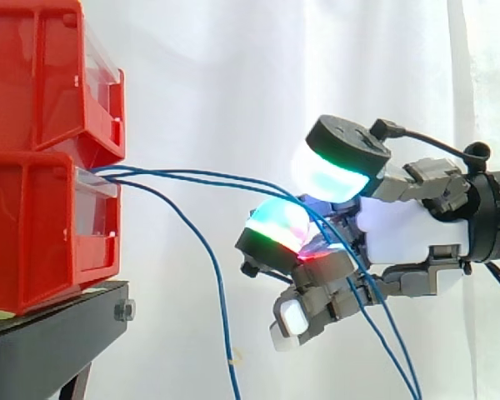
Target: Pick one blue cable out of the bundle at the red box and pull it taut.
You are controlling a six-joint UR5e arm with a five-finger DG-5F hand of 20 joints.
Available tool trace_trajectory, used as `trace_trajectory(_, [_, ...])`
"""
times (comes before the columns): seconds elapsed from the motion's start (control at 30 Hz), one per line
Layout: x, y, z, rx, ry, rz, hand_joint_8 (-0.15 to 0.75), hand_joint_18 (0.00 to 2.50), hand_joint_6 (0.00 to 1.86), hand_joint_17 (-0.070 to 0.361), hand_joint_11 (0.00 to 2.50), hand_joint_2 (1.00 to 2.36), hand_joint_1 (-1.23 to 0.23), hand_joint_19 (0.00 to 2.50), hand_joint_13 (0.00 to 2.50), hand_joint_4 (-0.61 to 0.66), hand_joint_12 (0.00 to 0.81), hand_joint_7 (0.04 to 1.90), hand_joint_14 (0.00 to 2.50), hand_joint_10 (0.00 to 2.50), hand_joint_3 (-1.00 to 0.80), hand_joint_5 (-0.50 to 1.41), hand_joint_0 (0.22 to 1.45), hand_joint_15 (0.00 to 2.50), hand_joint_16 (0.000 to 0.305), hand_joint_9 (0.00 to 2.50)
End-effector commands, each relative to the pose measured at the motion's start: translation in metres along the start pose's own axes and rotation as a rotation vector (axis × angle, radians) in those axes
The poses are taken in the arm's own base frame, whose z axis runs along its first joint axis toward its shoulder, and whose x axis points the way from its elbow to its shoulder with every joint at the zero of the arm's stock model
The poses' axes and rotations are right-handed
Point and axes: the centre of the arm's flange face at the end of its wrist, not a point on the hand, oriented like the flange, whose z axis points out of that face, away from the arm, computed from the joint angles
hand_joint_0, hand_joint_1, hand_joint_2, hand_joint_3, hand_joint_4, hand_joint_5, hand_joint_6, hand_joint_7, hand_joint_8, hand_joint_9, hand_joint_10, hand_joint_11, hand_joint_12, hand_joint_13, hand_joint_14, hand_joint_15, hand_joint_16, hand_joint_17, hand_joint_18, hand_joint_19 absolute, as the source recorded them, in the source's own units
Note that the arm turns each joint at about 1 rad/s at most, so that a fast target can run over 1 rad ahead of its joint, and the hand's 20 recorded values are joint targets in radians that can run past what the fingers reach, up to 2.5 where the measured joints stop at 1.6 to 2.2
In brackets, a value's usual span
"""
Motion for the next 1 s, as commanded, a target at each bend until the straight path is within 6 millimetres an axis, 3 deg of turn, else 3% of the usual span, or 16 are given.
trace_trajectory(0.0, [0.0001, 0.0, 0.0, 0.0, 0.0, 0.0, 0.376, 0.61, 0.91, 0.138, 1.43, 1.0, -0.7, 0.45, 0.72, 0.16, 0.416, 1.03, 0.02, 0.0, -0.5, -0.17, 0.46, 0.58, 0.061, 1.05])
trace_trajectory(0.13, [0.0001, 0.0, 0.0, 0.0, 0.0, 0.0, 0.336, 0.56, 0.9, 0.122, 1.43, 1.0, -0.61, 0.49, 0.69, 0.15, 0.383, 1.09, 0.02, 0.01, -0.5, -0.17, 0.55, 0.58, 0.054, 1.05])
trace_trajectory(0.43, [0.0, 0.0007, 0.0003, -0.001, 0.0, 0.0, 0.34, 0.58, 0.91, 0.12, 1.44, 1.01, -0.77, 0.48, 0.71, 0.17, 0.385, 1.11, 0.02, 0.01, -0.26, -0.16, 0.63, 0.58, 0.053, 1.06])
trace_trajectory(0.6, [0.0001, 0.0, 0.0, 0.0, 0.0, 0.0, 0.328, 0.6, 0.91, 0.117, 1.47, 1.01, -0.86, 0.44, 0.73, 0.13, 0.38, 1.13, 0.02, 0.01, -0.37, -0.16, 0.7, 0.57, 0.052, 1.07])
trace_trajectory(0.67, [0.0001, 0.0, 0.0, 0.0, 0.0, 0.0, 0.318, 0.6, 0.9, 0.117, 1.46, 1.0, -0.91, 0.4, 0.73, 0.08, 0.374, 1.11, 0.02, 0.01, -0.5, -0.16, 0.76, 0.57, 0.052, 1.06])
trace_trajectory(0.73, [0.0001, 0.0, 0.0, 0.0, 0.0, 0.0, 0.316, 0.61, 0.9, 0.117, 1.47, 1.0, -0.94, 0.37, 0.73, 0.05, 0.373, 1.09, 0.02, 0.01, -0.5, -0.16, 0.78, 0.56, 0.052, 1.04])
trace_trajectory(0.83, [0.0001, 0.0, 0.0, 0.0, 0.0, 0.002, 0.31, 0.61, 0.91, 0.116, 1.45, 1.0, -0.97, 0.36, 0.71, 0.09, 0.364, 1.11, 0.02, 0.01, -0.5, -0.17, 0.77, 0.55, 0.051, 1.03])
trace_trajectory(0.97, [0.0001, 0.0, 0.0, 0.0, 0.0, 0.0, 0.332, 0.59, 0.91, 0.12, 1.46, 1.0, -0.99, 0.41, 0.7, 0.12, 0.375, 1.09, 0.02, 0.01, -0.5, -0.16, 0.54, 0.57, 0.053, 1.03])
